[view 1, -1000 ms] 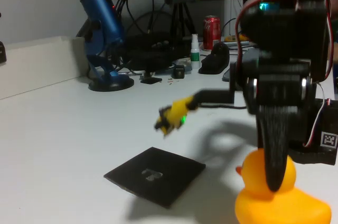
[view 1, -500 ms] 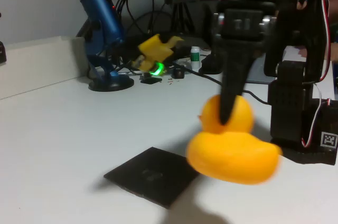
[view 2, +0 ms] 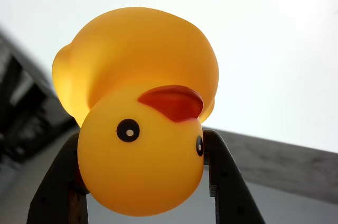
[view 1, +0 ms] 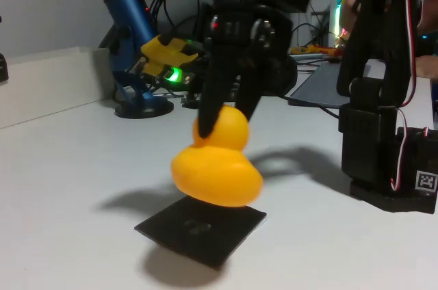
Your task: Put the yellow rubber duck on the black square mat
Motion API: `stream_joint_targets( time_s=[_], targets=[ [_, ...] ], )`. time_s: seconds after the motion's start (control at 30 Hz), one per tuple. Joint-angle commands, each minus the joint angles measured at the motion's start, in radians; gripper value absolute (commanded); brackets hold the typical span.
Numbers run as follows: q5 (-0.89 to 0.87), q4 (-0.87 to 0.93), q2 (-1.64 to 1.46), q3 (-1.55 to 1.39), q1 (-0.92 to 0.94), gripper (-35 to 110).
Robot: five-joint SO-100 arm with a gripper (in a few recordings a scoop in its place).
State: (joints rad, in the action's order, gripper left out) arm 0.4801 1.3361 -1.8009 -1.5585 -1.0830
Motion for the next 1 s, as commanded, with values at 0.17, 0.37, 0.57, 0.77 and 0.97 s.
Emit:
stream_joint_targets(
  time_s=[0.17,0.37,0.57,0.77,0.97],
  targets=[
    [0.012,0.011,-0.063,0.017,0.212,18],
    [0.011,0.109,-0.061,0.015,0.287,18],
    [0.009,0.232,-0.06,0.014,0.29,18],
    [0.008,0.259,-0.048,0.0,0.362,18],
    [0.008,0.245,-0.048,-0.123,0.451,18]
  ],
)
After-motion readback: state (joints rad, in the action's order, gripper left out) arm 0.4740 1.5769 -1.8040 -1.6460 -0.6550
